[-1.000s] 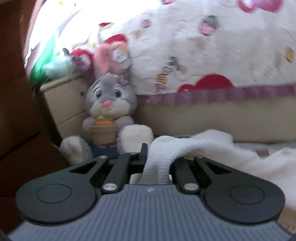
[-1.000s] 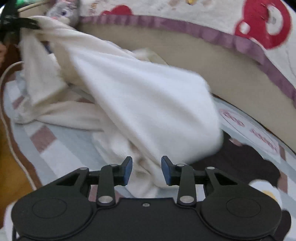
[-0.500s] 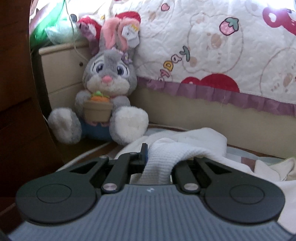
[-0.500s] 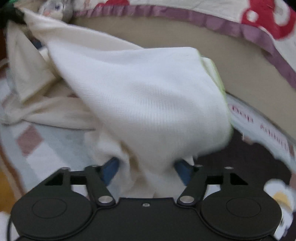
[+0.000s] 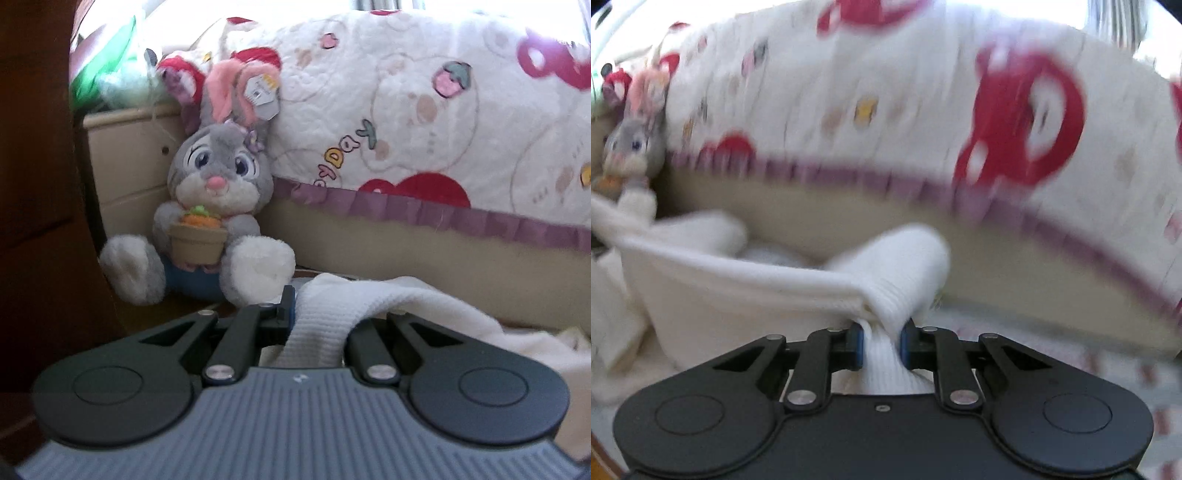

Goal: Fold clothes

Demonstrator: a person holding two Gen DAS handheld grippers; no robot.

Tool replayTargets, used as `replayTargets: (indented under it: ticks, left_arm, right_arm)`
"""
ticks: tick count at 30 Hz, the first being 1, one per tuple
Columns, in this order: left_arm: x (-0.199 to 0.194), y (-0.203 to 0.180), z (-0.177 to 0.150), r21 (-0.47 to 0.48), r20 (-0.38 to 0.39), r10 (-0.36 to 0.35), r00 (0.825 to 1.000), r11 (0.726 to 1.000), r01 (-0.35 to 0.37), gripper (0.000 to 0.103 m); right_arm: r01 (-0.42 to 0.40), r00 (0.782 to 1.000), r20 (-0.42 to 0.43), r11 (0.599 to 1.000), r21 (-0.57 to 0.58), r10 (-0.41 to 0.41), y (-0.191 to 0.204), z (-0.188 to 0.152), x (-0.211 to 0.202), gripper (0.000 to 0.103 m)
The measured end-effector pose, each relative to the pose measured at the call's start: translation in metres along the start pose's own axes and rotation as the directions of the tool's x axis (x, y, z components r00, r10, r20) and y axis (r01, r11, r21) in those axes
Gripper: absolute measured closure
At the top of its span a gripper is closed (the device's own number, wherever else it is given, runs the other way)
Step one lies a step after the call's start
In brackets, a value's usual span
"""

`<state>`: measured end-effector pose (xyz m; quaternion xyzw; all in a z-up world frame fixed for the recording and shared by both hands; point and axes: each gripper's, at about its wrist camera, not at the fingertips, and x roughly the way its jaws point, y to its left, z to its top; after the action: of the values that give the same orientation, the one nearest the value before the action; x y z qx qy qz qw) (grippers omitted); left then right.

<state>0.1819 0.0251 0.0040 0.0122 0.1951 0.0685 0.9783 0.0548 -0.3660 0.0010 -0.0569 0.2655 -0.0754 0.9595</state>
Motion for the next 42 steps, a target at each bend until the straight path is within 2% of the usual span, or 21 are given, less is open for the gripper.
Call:
replayTargets:
  ticks: [3, 5, 6, 7, 10, 11, 13, 15, 16, 18, 20, 23, 26, 27, 30, 33, 36, 37, 40, 41, 42]
  left_arm:
    - [0.001, -0.007, 0.003, 0.029, 0.035, 0.015, 0.999, 0.999, -0.016, 0.096]
    - [0.01, -0.014, 0.011, 0.036, 0.053, 0.018, 0.998, 0.999, -0.02, 0.096]
    - [0.02, -0.02, 0.017, 0.048, 0.052, 0.025, 0.998, 0.998, -0.027, 0.096]
    - [0.033, -0.025, 0.021, 0.064, 0.044, 0.032, 0.999, 0.997, -0.035, 0.096]
    - [0.075, -0.03, 0.022, 0.116, -0.042, 0.053, 0.998, 0.992, -0.048, 0.096]
    - [0.083, -0.028, 0.017, 0.11, -0.075, 0.05, 0.996, 0.993, -0.042, 0.096]
    - [0.088, -0.021, 0.003, 0.09, -0.105, 0.049, 0.993, 0.995, -0.039, 0.095]
    - [0.093, -0.014, -0.007, 0.098, -0.143, 0.054, 0.988, 0.994, -0.04, 0.094]
    - [0.095, -0.009, -0.01, 0.1, -0.157, 0.051, 0.986, 0.994, -0.036, 0.094]
    - [0.099, 0.002, -0.012, 0.085, -0.181, 0.042, 0.983, 0.996, -0.027, 0.088]
    - [0.105, 0.014, -0.014, 0.052, -0.223, 0.033, 0.974, 0.998, -0.022, 0.079]
    - [0.114, 0.031, -0.017, -0.004, -0.275, 0.036, 0.961, 0.999, -0.039, 0.07]
    - [0.114, 0.045, -0.016, -0.059, -0.302, 0.032, 0.953, 0.997, -0.052, 0.053]
    - [0.114, 0.049, -0.016, -0.08, -0.315, 0.019, 0.949, 0.996, -0.046, 0.053]
    - [0.109, 0.051, -0.015, -0.109, -0.394, -0.076, 0.916, 0.993, 0.036, 0.056]
    - [0.085, 0.039, -0.015, -0.074, -0.387, -0.113, 0.915, 0.993, 0.091, 0.054]
    - [0.058, 0.029, -0.009, -0.093, -0.323, -0.164, 0.932, 0.986, 0.141, 0.053]
    - [0.047, 0.024, -0.006, -0.084, -0.283, -0.181, 0.942, 0.983, 0.164, 0.053]
    - [0.008, -0.004, 0.001, 0.052, -0.128, -0.213, 0.969, 0.974, 0.221, 0.052]
    - [-0.001, -0.014, 0.001, 0.079, -0.107, -0.248, 0.963, 0.963, 0.257, 0.049]
    - [-0.008, -0.023, -0.002, 0.079, -0.122, -0.308, 0.944, 0.945, 0.318, 0.045]
  right_arm:
    - [0.076, 0.997, -0.018, 0.99, -0.115, -0.079, 0.004, 0.014, 0.014, 0.082]
    - [0.122, 0.989, -0.053, 0.97, -0.211, -0.136, 0.007, 0.005, 0.039, 0.07]
    - [0.137, 0.985, -0.064, 0.957, -0.256, -0.158, 0.008, -0.003, 0.051, 0.048]
    - [0.15, 0.98, -0.079, 0.944, -0.293, -0.18, 0.006, -0.013, 0.063, 0.039]
    - [0.175, 0.947, -0.195, 0.919, -0.353, -0.255, -0.005, -0.046, 0.095, 0.04]
    - [0.174, 0.937, -0.238, 0.932, -0.318, -0.256, -0.012, -0.055, 0.1, 0.041]
    - [0.146, 0.935, -0.297, 0.975, -0.17, -0.192, -0.032, -0.07, 0.1, 0.041]
    - [0.06, 0.944, -0.328, 0.997, 0.047, -0.041, -0.052, -0.082, 0.095, 0.041]
    - [0.018, 0.943, -0.331, 0.988, 0.156, 0.035, -0.062, -0.087, 0.092, 0.04]
    - [-0.054, 0.934, -0.315, 0.937, 0.345, 0.17, -0.081, -0.098, 0.087, 0.038]
    - [-0.06, 0.934, -0.303, 0.919, 0.389, 0.19, -0.086, -0.104, 0.089, 0.038]
    - [-0.04, 0.926, -0.339, 0.938, 0.344, 0.164, -0.081, -0.102, 0.102, 0.036]
    - [-0.062, 0.918, -0.349, 0.938, 0.342, 0.188, -0.077, -0.107, 0.114, 0.036]
    - [-0.075, 0.915, -0.349, 0.934, 0.349, 0.204, -0.076, -0.11, 0.117, 0.037]
    - [-0.112, 0.896, -0.347, 0.897, 0.428, 0.278, -0.067, -0.107, 0.123, 0.093]
    - [-0.205, 0.901, -0.245, 0.85, 0.485, 0.357, -0.052, -0.091, 0.105, 0.094]
    - [-0.311, 0.891, -0.152, 0.818, 0.485, 0.428, -0.035, -0.078, 0.072, 0.094]
    - [-0.351, 0.878, -0.126, 0.8, 0.487, 0.461, -0.031, -0.077, 0.066, 0.094]
    - [-0.457, 0.817, -0.088, 0.734, 0.502, 0.57, -0.015, -0.08, 0.047, 0.094]
    - [-0.479, 0.794, -0.097, 0.716, 0.507, 0.6, -0.008, -0.083, 0.043, 0.094]
    - [-0.497, 0.774, -0.106, 0.703, 0.509, 0.624, -0.001, -0.086, 0.039, 0.094]
